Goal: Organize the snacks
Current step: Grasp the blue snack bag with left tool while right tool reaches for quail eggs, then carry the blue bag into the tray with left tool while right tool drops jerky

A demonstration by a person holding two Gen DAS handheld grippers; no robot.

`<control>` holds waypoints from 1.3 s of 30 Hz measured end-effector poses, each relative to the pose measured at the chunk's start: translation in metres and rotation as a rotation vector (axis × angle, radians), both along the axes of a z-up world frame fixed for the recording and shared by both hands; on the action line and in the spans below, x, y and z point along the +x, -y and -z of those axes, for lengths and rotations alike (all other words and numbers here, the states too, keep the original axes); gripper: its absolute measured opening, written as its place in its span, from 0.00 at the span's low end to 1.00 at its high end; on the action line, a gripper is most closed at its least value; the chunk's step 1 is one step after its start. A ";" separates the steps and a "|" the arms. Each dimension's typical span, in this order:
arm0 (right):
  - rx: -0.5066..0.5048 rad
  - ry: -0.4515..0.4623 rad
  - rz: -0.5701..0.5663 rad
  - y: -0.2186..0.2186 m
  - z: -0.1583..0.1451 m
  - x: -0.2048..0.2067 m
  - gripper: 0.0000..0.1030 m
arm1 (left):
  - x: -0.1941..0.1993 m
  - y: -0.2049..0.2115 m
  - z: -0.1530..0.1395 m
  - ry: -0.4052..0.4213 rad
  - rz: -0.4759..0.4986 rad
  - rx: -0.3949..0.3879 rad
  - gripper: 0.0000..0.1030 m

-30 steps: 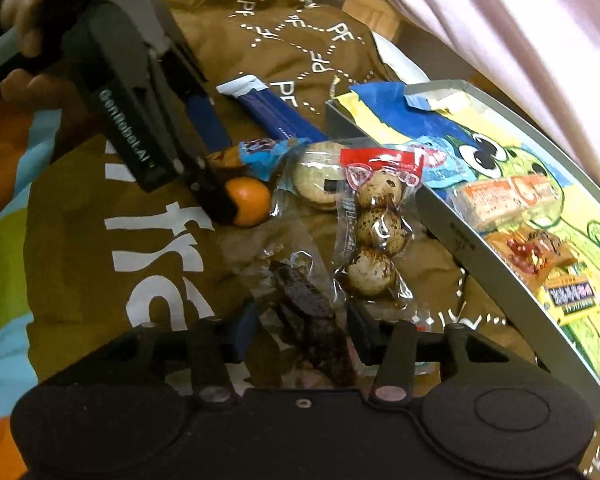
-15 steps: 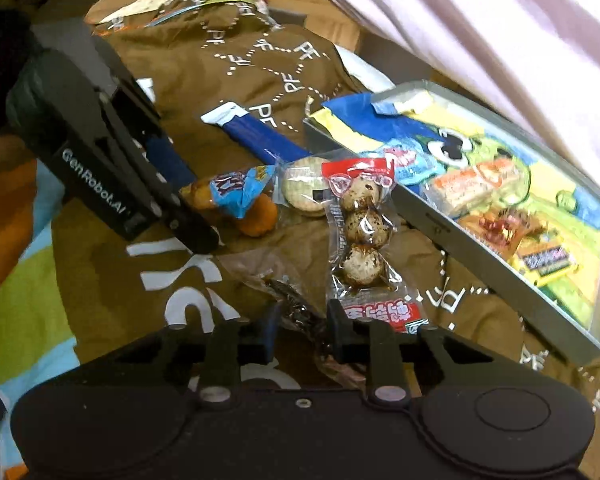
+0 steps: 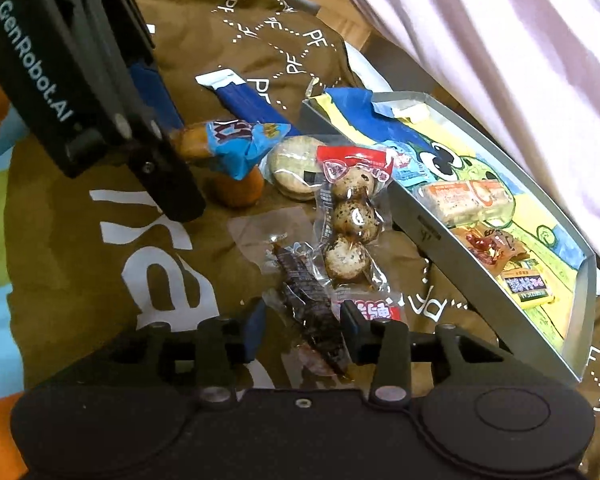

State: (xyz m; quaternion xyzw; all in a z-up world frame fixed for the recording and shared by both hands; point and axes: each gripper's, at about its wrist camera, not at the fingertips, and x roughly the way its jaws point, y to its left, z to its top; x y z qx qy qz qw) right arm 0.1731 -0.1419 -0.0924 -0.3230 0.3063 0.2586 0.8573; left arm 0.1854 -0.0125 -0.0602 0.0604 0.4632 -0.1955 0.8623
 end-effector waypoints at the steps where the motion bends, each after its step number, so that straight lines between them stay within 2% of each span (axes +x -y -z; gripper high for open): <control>1: -0.021 0.023 0.000 -0.002 0.001 -0.001 0.28 | 0.001 -0.001 0.000 0.000 -0.007 -0.006 0.51; 8: -0.047 0.082 0.004 -0.002 0.001 -0.009 0.26 | 0.002 -0.008 -0.008 0.027 -0.034 -0.039 0.51; 11: -0.059 0.143 0.011 -0.002 -0.008 -0.013 0.10 | 0.002 -0.009 -0.011 0.048 -0.044 -0.049 0.51; 17: -0.066 0.170 0.026 0.002 -0.015 -0.014 0.09 | 0.004 -0.013 -0.018 0.084 -0.075 -0.071 0.51; 24: -0.057 0.259 0.068 0.005 -0.037 -0.014 0.09 | 0.011 -0.018 -0.031 0.143 -0.129 -0.101 0.51; 32: 0.024 0.419 0.172 0.018 -0.065 0.010 0.10 | 0.063 -0.016 -0.049 0.229 -0.239 -0.157 0.51; 39: 0.118 0.456 0.281 0.034 -0.076 0.055 0.10 | 0.115 -0.008 -0.048 0.269 -0.307 -0.180 0.51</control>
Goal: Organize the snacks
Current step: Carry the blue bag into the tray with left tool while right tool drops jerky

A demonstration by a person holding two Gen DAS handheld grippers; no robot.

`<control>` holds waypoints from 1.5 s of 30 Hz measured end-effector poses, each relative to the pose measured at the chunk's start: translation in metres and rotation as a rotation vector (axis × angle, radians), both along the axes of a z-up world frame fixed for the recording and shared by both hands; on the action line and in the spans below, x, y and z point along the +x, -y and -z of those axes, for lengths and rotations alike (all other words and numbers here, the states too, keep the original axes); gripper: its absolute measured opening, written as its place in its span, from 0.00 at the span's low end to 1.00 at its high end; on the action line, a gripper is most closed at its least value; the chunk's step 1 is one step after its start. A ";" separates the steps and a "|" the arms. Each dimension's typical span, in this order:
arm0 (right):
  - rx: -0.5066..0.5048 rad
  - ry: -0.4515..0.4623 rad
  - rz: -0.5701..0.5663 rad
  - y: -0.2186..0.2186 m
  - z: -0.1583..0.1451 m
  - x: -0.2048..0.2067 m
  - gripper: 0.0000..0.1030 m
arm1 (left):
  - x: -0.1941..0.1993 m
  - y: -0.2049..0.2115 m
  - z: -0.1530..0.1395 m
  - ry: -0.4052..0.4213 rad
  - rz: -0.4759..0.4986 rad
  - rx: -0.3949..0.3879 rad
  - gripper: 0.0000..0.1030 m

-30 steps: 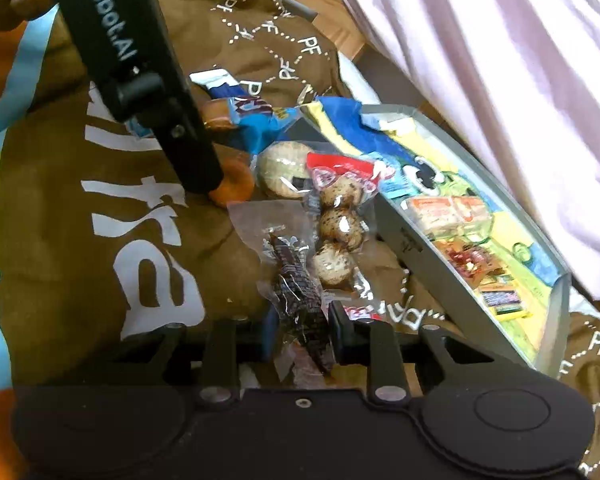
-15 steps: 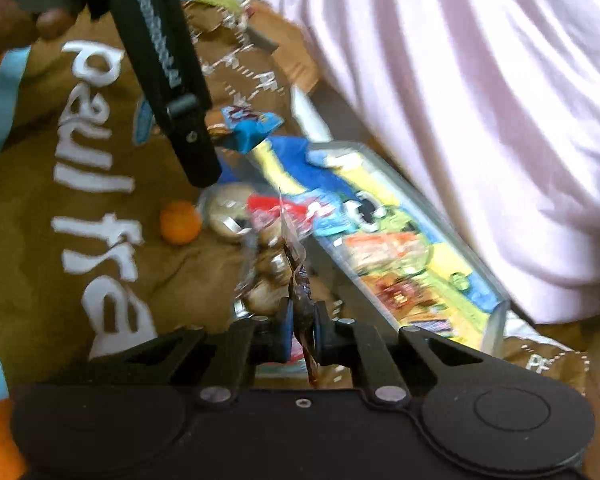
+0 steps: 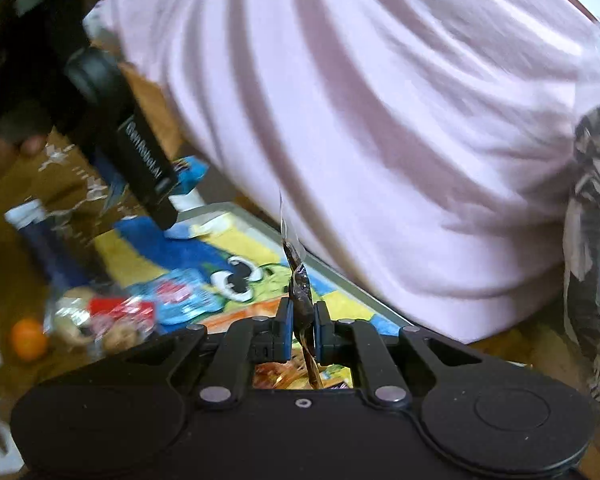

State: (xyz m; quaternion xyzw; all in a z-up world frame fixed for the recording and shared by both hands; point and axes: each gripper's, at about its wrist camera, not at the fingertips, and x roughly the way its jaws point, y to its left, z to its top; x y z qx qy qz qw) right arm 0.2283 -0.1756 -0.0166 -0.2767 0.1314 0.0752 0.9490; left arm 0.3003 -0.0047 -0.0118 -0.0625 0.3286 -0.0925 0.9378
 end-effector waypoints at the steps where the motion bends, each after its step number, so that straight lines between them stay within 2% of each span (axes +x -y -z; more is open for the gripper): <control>1: 0.012 0.002 0.008 0.002 0.000 0.005 0.10 | 0.007 0.001 0.002 0.001 -0.004 -0.006 0.51; 2: 0.026 0.001 0.015 0.003 0.000 0.011 0.10 | 0.012 0.003 0.004 0.004 -0.004 -0.005 0.51; 3: 0.035 -0.001 0.022 0.004 0.001 0.017 0.10 | 0.016 0.004 0.006 0.008 -0.005 -0.001 0.44; 4: 0.045 -0.002 0.030 0.005 0.002 0.022 0.10 | 0.020 0.005 0.008 0.007 -0.003 0.006 0.42; 15: 0.160 -0.067 0.104 0.007 0.016 0.061 0.10 | 0.043 0.005 0.035 -0.033 -0.003 -0.049 0.42; 24: 0.216 -0.159 0.148 0.014 0.025 0.073 0.12 | 0.043 0.009 0.038 -0.036 -0.002 -0.039 0.42; 25: 0.231 -0.171 0.141 0.015 0.025 0.073 0.14 | 0.043 0.010 0.038 -0.035 -0.004 -0.040 0.43; 28: 0.267 -0.197 0.128 0.016 0.024 0.074 0.23 | 0.041 0.010 0.036 -0.030 -0.010 -0.042 0.52; 29: 0.281 -0.206 0.124 0.016 0.023 0.074 0.24 | 0.040 0.010 0.035 -0.028 -0.013 -0.042 0.56; 31: 0.324 -0.223 0.110 0.018 0.021 0.074 0.38 | 0.037 0.009 0.033 -0.023 -0.024 -0.044 0.63; 33: 0.364 -0.239 0.097 0.020 0.018 0.073 0.43 | 0.034 0.007 0.030 -0.018 -0.038 -0.050 0.76; 37: 0.429 -0.243 0.091 0.024 0.010 0.066 0.58 | 0.026 0.003 0.019 0.005 -0.055 -0.055 0.83; 39: 0.465 -0.236 0.095 0.028 0.002 0.061 0.63 | 0.020 0.001 0.012 0.020 -0.061 -0.059 0.89; 42: 0.496 -0.199 0.096 0.033 -0.014 0.049 0.74 | 0.009 -0.002 -0.001 0.058 -0.080 -0.065 0.96; 45: 0.519 -0.157 0.083 0.036 -0.033 0.034 0.82 | -0.005 -0.004 -0.016 0.098 -0.092 -0.061 1.00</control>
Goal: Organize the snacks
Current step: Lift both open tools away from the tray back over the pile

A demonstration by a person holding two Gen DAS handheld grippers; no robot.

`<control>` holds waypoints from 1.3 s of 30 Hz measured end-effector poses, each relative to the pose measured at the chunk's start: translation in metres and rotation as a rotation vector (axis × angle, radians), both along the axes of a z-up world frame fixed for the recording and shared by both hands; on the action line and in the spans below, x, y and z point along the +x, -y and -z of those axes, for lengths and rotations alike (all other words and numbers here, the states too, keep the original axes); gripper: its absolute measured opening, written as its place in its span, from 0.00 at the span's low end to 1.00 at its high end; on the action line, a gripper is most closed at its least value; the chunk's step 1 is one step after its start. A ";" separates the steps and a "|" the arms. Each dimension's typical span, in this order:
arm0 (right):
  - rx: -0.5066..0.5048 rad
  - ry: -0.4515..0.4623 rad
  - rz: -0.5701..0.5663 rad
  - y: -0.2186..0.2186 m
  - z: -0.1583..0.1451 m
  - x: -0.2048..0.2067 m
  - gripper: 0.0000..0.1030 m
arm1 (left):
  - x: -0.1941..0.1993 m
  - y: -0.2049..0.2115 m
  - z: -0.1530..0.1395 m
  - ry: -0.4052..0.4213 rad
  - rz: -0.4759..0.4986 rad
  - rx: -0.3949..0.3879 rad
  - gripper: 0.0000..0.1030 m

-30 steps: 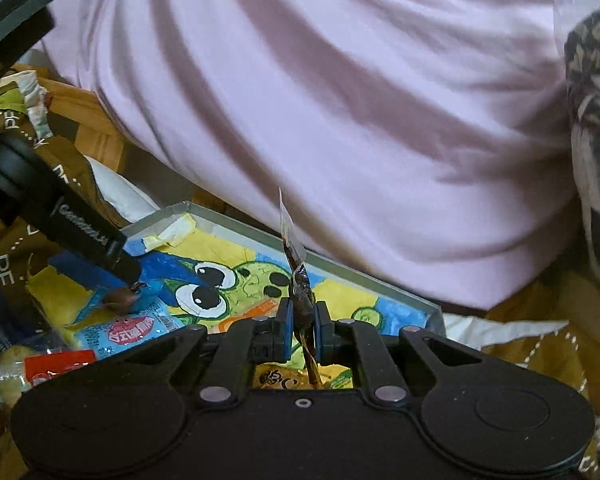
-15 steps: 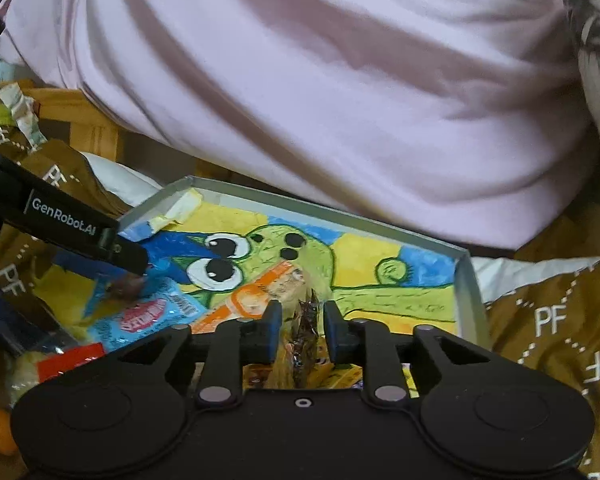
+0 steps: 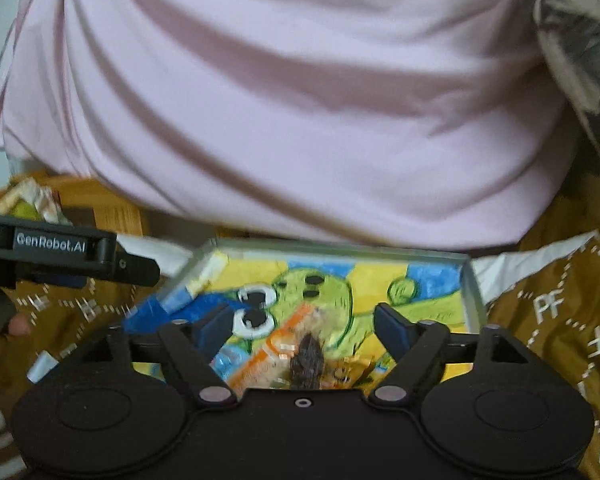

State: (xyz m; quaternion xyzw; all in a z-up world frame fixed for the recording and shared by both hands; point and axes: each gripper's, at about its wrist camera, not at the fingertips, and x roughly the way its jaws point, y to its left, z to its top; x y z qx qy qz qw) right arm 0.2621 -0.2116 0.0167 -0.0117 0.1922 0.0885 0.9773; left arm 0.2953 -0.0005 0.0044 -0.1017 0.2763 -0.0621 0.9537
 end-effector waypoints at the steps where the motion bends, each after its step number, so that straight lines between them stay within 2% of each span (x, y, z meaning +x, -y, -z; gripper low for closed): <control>1: 0.006 0.016 0.001 0.001 -0.006 -0.006 0.86 | -0.006 -0.001 -0.005 0.014 -0.003 0.005 1.00; 4: 0.027 0.066 -0.009 0.003 -0.024 -0.025 0.96 | -0.024 -0.003 -0.019 0.053 -0.022 0.025 1.00; 6: 0.046 0.092 -0.013 0.005 -0.033 -0.039 0.99 | -0.039 -0.005 -0.027 0.079 -0.039 0.034 1.00; 9: 0.068 0.115 -0.022 0.008 -0.045 -0.061 0.99 | -0.060 -0.007 -0.036 0.105 -0.063 0.035 1.00; 14: 0.046 0.164 -0.035 0.011 -0.057 -0.100 0.99 | -0.099 -0.011 -0.046 0.140 -0.086 0.044 1.00; 20: 0.048 0.191 -0.052 0.014 -0.061 -0.143 0.99 | -0.144 -0.013 -0.046 0.153 -0.097 0.086 1.00; 28: 0.003 0.157 -0.093 0.006 -0.053 -0.191 0.99 | -0.193 -0.016 -0.037 0.122 -0.097 0.117 1.00; 39: -0.030 0.013 -0.086 -0.002 -0.032 -0.220 0.99 | -0.226 -0.010 -0.016 0.035 -0.088 0.167 1.00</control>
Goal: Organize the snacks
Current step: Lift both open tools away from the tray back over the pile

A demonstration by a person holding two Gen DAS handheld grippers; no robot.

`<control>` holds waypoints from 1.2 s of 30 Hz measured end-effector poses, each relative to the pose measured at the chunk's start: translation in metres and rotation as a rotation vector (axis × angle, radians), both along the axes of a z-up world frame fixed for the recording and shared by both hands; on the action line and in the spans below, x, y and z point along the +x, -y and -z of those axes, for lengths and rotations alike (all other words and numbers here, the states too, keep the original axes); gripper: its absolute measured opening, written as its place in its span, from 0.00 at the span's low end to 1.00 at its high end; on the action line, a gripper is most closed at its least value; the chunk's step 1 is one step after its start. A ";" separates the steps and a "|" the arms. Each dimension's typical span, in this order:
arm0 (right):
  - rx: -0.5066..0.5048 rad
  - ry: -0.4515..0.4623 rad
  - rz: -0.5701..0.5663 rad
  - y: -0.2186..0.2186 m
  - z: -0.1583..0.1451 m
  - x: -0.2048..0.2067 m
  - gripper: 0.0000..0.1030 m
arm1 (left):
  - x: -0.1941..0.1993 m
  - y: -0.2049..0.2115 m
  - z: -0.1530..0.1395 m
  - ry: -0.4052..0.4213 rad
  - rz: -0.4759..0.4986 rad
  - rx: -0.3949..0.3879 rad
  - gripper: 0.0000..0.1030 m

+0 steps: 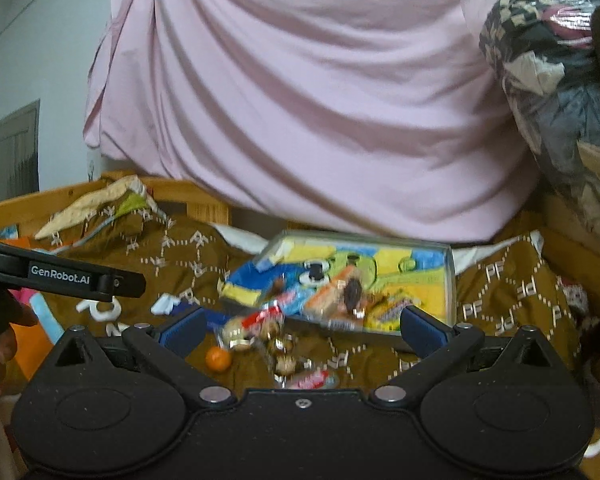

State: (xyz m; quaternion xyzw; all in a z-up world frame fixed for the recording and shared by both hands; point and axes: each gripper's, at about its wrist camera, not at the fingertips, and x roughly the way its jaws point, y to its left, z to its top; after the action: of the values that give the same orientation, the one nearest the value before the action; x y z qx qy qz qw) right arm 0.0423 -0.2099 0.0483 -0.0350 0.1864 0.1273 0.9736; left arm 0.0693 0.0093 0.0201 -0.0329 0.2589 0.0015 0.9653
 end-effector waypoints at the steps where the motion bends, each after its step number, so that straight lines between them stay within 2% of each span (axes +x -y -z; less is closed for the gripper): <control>1: -0.001 -0.009 0.003 0.001 0.001 0.000 0.99 | -0.002 0.000 0.002 -0.013 -0.002 0.003 1.00; 15: -0.046 -0.168 0.025 -0.001 0.024 0.010 0.99 | 0.000 0.004 0.036 -0.225 -0.024 0.055 1.00; 21: -0.048 -0.195 0.022 -0.002 0.028 0.014 0.99 | 0.006 0.002 0.040 -0.281 -0.024 0.036 1.00; 33: -0.052 -0.245 0.051 0.000 0.038 0.027 0.99 | 0.041 -0.005 0.051 -0.425 0.009 -0.066 1.00; 36: -0.052 -0.254 0.050 0.000 0.040 0.031 0.99 | 0.051 -0.005 0.053 -0.441 0.020 -0.058 1.00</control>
State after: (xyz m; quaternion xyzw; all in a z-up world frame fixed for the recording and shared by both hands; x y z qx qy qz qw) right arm 0.0732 -0.2096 0.0083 -0.0393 0.3121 0.1014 0.9438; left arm 0.1200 0.0141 -0.0332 -0.0570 0.4640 -0.0086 0.8840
